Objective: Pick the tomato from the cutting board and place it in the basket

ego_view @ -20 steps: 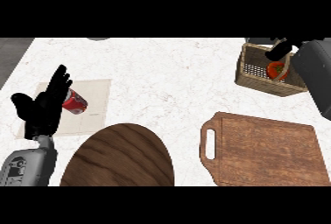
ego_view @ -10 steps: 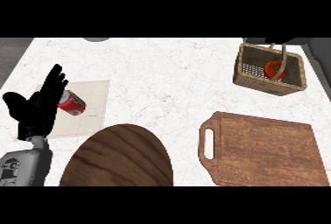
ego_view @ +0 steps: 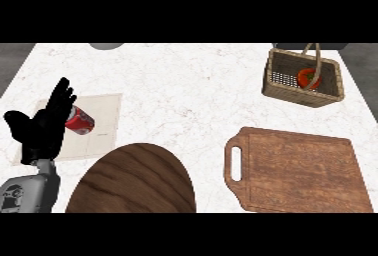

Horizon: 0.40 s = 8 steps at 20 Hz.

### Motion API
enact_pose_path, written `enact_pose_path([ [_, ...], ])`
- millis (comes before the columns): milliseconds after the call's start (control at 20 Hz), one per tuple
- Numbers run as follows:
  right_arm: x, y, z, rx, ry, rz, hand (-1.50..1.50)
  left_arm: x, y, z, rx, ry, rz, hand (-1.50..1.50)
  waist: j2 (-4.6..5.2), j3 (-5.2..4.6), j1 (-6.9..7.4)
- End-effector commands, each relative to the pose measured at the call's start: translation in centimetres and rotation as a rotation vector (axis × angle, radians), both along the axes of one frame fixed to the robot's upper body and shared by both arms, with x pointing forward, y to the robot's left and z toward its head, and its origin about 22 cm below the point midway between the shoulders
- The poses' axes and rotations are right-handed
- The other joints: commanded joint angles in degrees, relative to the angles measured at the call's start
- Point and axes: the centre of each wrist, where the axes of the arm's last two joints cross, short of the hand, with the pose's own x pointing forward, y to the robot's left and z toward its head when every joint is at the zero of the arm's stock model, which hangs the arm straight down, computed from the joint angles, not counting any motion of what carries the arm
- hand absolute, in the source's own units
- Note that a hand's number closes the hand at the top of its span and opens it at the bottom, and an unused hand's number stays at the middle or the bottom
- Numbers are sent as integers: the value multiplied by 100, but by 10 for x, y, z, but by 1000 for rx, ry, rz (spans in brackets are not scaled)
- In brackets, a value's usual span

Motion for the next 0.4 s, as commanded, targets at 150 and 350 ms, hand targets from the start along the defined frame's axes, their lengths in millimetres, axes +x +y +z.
enact_pose_path([
  [150,-45,-71,-26,99,5,16,-150,-5,9,-3,8,4,0,0,6,1,-6],
  [350,-56,-85,-3,119,-42,66,-150,2,-3,-15,14,7,-8,0,-7,-4,-45],
])
